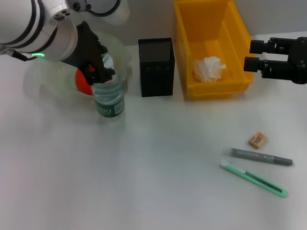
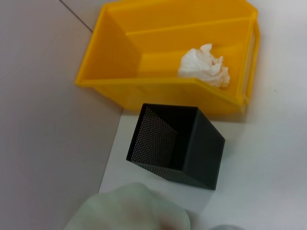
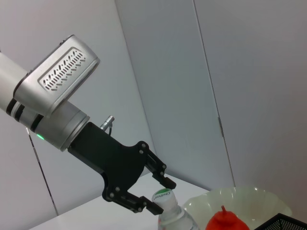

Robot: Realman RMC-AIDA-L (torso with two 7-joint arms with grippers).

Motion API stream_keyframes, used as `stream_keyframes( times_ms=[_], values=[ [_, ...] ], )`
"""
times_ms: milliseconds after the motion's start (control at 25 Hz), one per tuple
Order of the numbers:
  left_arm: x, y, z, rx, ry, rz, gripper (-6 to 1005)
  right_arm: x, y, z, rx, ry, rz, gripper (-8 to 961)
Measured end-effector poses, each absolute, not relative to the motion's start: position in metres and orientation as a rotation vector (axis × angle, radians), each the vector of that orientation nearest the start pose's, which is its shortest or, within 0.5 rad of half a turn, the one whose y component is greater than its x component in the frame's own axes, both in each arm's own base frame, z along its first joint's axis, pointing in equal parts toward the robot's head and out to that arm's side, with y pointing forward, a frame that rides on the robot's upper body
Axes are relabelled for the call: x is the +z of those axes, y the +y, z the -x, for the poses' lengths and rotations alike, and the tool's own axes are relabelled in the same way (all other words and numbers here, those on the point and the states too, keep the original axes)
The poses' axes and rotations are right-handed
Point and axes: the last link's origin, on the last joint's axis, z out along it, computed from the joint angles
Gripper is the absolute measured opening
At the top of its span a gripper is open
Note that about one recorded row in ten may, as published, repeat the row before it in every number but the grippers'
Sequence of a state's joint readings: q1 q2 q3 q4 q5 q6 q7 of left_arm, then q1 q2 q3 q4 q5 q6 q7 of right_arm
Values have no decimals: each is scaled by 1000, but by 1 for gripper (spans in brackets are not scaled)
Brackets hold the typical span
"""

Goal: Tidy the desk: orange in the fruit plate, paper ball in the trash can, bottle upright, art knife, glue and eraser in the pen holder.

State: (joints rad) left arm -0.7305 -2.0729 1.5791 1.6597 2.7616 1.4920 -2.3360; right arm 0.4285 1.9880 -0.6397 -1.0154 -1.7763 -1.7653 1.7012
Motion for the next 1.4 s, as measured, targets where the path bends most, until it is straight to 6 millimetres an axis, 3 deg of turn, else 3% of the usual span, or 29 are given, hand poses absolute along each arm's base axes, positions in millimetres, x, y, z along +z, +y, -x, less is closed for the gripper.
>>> stream_keyframes(
  times_ms=[560,1040,1400],
  values=[
    [32,365,67,603,27,2456,318,116,327,-242,864,604,2588,652],
    [31,366,67,604,15,2446,148,117,329,-244,849,611,2578,652],
    [36,369,60,462,8,2429,375,117,330,-245,844,616,2566,652]
  ],
)
